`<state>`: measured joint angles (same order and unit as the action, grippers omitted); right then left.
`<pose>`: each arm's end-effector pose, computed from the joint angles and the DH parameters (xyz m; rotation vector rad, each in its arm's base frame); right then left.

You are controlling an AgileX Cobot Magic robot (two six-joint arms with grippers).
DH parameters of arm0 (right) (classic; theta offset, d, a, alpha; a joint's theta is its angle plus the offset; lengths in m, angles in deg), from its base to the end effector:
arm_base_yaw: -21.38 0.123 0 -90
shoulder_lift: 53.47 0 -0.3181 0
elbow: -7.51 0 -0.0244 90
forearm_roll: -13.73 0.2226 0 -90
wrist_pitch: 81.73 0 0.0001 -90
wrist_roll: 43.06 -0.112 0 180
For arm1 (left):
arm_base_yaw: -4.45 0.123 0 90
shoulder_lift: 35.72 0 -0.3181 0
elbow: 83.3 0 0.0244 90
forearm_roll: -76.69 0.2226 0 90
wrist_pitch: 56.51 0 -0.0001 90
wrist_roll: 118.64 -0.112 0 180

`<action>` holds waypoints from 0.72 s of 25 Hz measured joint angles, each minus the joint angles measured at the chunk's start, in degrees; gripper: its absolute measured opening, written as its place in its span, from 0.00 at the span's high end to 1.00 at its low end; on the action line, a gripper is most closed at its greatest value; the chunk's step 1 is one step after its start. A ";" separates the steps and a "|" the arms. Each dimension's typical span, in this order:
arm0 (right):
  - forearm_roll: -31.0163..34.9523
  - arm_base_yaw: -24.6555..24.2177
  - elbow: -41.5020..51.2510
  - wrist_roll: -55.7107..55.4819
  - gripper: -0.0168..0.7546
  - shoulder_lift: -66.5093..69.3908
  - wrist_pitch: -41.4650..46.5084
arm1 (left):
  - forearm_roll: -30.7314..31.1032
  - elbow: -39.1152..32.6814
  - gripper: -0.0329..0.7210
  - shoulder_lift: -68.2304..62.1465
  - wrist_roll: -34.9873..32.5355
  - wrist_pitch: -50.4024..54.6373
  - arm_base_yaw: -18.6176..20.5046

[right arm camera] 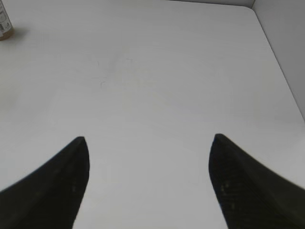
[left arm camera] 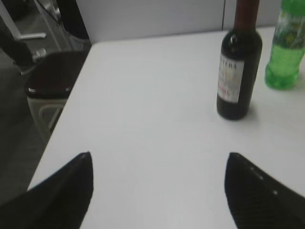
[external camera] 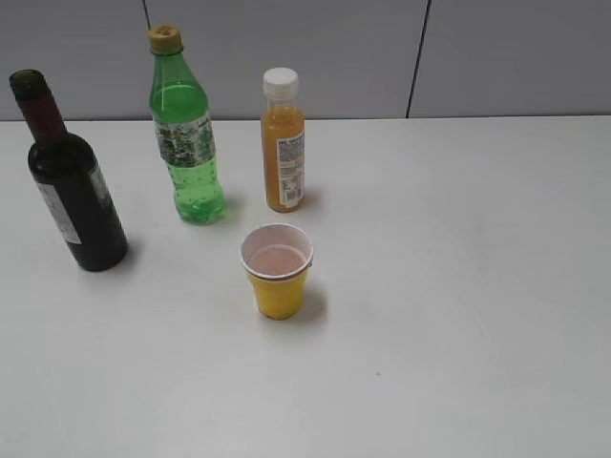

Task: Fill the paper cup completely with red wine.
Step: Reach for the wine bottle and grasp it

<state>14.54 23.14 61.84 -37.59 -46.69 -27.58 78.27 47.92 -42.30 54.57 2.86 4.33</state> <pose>-0.0315 0.0003 0.2416 -0.1258 2.0077 -0.0245 -0.0451 0.0028 0.2591 0.1196 2.0002 0.1074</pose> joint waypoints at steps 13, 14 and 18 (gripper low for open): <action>0.00 0.00 0.00 0.00 0.21 0.00 0.05 | -1.58 1.17 0.11 -12.98 0.00 -39.73 0.00; 0.00 0.00 0.00 0.00 0.21 0.00 0.05 | -2.22 1.17 0.12 -15.25 0.00 -43.60 0.00; 0.00 0.00 0.00 0.00 0.21 0.00 0.05 | -3.34 1.17 0.14 -24.27 0.00 -54.82 0.00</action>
<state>14.54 23.14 61.84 -37.59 -46.69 -27.53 74.93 49.09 -66.57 54.57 -51.96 4.33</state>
